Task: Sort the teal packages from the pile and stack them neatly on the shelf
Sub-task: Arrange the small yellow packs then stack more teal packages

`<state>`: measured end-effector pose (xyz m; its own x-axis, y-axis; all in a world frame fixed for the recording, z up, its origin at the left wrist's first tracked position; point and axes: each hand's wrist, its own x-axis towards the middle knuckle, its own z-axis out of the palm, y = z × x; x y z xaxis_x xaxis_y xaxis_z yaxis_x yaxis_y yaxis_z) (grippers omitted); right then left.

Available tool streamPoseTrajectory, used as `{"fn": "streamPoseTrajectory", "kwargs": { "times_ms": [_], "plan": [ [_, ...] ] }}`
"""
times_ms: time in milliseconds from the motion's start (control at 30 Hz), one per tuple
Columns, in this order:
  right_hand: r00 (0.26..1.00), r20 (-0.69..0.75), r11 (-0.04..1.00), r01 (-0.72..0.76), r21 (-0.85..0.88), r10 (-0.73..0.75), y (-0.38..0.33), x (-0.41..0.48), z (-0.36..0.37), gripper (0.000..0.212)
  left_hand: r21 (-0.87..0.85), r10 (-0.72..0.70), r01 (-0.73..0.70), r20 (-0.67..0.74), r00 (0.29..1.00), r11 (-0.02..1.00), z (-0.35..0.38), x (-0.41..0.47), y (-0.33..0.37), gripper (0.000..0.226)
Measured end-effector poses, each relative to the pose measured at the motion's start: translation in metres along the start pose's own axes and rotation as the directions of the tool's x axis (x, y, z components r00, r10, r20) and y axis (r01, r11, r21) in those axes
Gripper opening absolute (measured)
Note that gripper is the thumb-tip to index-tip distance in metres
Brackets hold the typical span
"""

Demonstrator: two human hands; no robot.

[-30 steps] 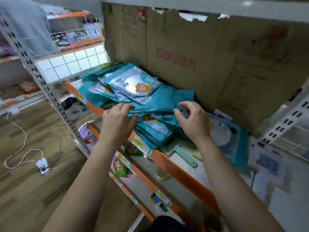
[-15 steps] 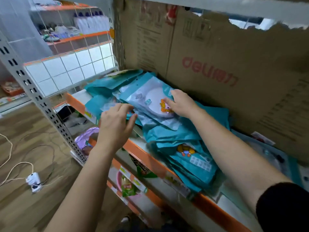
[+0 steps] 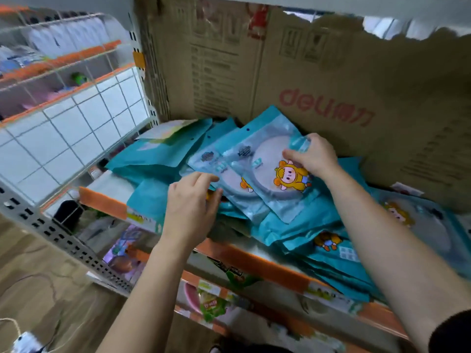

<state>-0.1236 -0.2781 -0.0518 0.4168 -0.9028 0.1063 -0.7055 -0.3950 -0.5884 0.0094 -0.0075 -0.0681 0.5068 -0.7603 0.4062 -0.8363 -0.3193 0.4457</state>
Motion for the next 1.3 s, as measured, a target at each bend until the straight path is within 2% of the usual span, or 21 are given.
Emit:
{"fn": "streamPoseTrajectory", "kwargs": {
  "times_ms": [100,233,400,533,667,800,967,1100,1200,1300],
  "plan": [
    [0.99,-0.124,0.988,-0.046,0.146,0.064,0.02,-0.008,-0.019,0.049,-0.005,0.043,-0.043,0.022,0.999,0.999,0.006,0.009,0.0,0.022],
    [0.97,-0.149,0.909,-0.117,0.399,0.19,0.048,-0.036,-0.036,0.032,0.009,0.08,-0.08,0.046,0.996,0.997,0.019,0.021,0.004,0.026],
    [0.892,-0.241,0.784,-0.174,0.596,0.381,0.071,-0.082,-0.044,0.029,-0.033,-0.115,0.114,-0.013,0.993,0.993,0.028,0.027,0.01,0.033],
    [0.867,-0.25,0.734,-0.177,0.656,0.432,0.08,-0.107,-0.043,0.022,0.069,-0.14,0.139,0.011,0.99,0.988,0.033,0.028,0.01,0.036],
    [0.857,-0.25,0.721,-0.184,0.668,0.45,0.079,-0.117,-0.04,0.017,0.072,-0.156,0.154,0.022,0.988,0.985,0.039,0.033,0.012,0.049],
    [0.859,-0.242,0.734,-0.204,0.648,0.452,0.078,-0.121,-0.033,0.023,-0.057,-0.189,0.192,0.048,0.981,0.98,0.044,0.034,0.015,0.05],
    [0.848,-0.22,0.695,-0.218,0.685,0.482,0.08,-0.127,-0.032,0.021,-0.303,-0.197,0.179,-0.03,0.98,0.936,0.043,0.031,0.014,0.035],
    [0.841,-0.229,0.685,-0.21,0.697,0.491,0.081,-0.131,-0.034,0.021,-0.363,-0.184,0.121,-0.143,0.972,0.924,0.038,0.034,0.016,0.027],
    [0.836,-0.224,0.674,-0.215,0.707,0.501,0.083,-0.133,-0.033,0.022,-0.524,-0.286,0.181,-0.126,0.95,0.833,0.036,0.037,0.014,0.023],
    [0.835,-0.219,0.67,-0.219,0.709,0.504,0.085,-0.134,-0.032,0.022,-0.723,-0.438,0.361,0.089,0.894,0.589,0.036,0.042,0.011,0.03]
  ]
}}
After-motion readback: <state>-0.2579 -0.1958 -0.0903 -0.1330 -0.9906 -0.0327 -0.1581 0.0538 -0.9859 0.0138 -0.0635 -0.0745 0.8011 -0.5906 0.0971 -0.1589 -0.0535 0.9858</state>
